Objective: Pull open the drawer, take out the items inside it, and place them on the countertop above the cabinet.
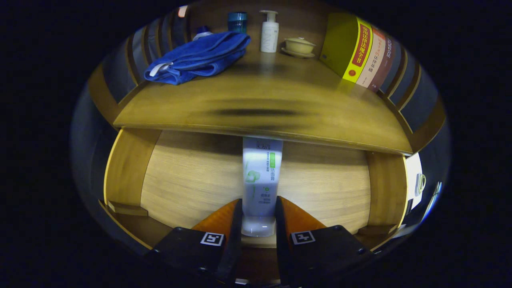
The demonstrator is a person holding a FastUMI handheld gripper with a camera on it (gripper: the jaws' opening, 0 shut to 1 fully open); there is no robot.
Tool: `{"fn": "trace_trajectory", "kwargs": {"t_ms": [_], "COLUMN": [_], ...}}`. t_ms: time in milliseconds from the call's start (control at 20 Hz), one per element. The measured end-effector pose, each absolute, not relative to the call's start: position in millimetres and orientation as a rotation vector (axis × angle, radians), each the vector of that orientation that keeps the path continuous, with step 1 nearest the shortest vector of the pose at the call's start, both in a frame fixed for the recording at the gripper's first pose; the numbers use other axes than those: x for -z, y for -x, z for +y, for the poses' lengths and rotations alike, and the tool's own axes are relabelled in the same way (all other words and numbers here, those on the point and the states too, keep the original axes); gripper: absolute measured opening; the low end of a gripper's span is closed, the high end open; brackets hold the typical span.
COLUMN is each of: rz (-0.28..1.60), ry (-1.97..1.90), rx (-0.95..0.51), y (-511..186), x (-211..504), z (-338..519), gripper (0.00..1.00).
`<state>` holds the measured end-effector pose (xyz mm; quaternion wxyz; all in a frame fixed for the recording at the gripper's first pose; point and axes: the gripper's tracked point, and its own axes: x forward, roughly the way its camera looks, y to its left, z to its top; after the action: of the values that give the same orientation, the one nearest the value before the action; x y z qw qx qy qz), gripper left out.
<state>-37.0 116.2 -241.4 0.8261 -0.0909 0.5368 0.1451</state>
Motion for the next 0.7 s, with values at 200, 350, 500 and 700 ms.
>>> {"fn": "trace_trajectory", "kwargs": {"t_ms": [200, 350, 500, 700], "rz": [1.13, 1.116, 1.097, 1.093], "ry": [0.185, 0.183, 0.192, 0.182], "rx": [-0.329, -0.346, -0.36, -0.373], "y": [44, 52, 55, 60], "x": [224, 207, 191, 173], "z": [117, 113, 109, 106], "gripper": [0.47, 0.47, 0.47, 0.47]}}
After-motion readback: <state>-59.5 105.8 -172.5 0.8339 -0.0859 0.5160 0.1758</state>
